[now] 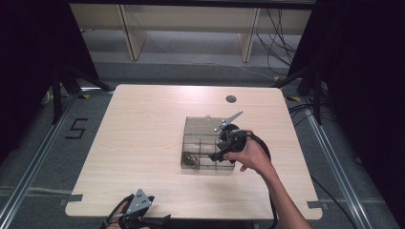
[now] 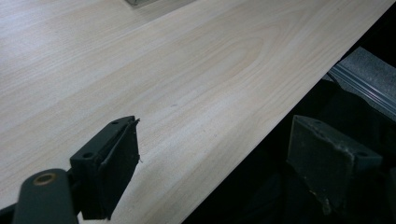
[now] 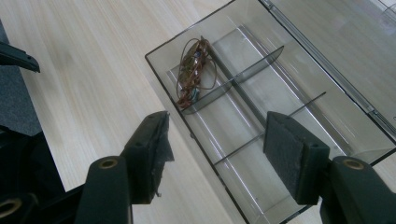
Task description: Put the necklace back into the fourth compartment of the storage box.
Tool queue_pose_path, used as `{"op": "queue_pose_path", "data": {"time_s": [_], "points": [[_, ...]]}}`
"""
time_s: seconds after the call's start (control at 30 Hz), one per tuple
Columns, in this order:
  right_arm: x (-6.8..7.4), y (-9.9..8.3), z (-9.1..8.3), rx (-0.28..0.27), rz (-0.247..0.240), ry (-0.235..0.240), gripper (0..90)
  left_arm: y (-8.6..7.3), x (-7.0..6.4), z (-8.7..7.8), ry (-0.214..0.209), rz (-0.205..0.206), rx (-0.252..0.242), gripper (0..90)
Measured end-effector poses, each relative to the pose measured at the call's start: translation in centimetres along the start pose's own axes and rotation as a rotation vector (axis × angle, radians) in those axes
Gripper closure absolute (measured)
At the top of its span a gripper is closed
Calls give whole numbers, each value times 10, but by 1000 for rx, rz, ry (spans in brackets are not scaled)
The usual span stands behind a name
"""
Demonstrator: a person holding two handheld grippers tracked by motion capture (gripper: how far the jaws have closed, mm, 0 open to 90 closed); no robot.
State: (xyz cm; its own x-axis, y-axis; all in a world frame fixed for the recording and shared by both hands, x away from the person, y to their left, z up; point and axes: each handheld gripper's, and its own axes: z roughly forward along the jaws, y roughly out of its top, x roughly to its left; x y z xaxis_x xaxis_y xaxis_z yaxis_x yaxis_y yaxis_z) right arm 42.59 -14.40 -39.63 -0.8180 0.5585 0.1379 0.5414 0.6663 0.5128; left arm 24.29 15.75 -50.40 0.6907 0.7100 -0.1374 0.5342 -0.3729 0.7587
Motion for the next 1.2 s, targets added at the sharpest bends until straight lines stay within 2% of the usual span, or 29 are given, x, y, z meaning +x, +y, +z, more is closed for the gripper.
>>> {"op": "queue_pose_path", "data": {"time_s": [0.13,0.17,0.2,0.33,0.43,0.5,0.53,0.57,0.63,0.73,0.83,0.9,0.93,1.03,1.07,1.13,1.17,1.2], "points": [[1,-3,-1,-13,-9,8,407,0,0,0,-4,-3,2,160],[2,-4,-2,-9,4,5,404,0,1,-1,8,16,17,160],[4,-4,-2,-10,15,2,403,0,1,-1,8,4,16,160],[4,-5,-2,-26,-1,0,399,0,-1,0,-2,-17,-3,160],[7,-7,-3,-26,20,2,395,0,0,0,-3,-16,0,160],[7,-8,-2,-27,1,4,390,0,0,-1,4,-3,11,160],[8,-9,-2,-22,19,11,389,0,0,-1,6,-3,13,160],[6,-10,-1,-38,-15,5,386,0,0,-1,4,-4,10,160],[6,-11,0,-35,-6,9,378,0,0,-1,6,-3,12,160],[9,-15,-2,-24,40,5,373,0,0,-1,-2,-11,1,160],[8,-17,-3,-42,36,-2,370,0,0,0,-3,-15,-1,160],[8,-19,-5,-57,15,-3,370,0,-1,0,-1,-13,-3,160],[10,-19,-6,-47,37,-10,369,0,0,0,10,-3,9,160],[12,-21,-6,-47,39,-5,366,0,0,-1,7,-4,10,160],[11,-21,-5,-57,16,-1,366,0,0,-1,-1,-6,6,160],[13,-22,-4,-56,27,-1,364,0,0,0,0,-17,0,160],[12,-22,-3,-63,11,0,363,0,1,-1,6,-9,9,160],[12,-23,-3,-50,24,-2,363,0,1,-1,7,-6,11,160]]}}
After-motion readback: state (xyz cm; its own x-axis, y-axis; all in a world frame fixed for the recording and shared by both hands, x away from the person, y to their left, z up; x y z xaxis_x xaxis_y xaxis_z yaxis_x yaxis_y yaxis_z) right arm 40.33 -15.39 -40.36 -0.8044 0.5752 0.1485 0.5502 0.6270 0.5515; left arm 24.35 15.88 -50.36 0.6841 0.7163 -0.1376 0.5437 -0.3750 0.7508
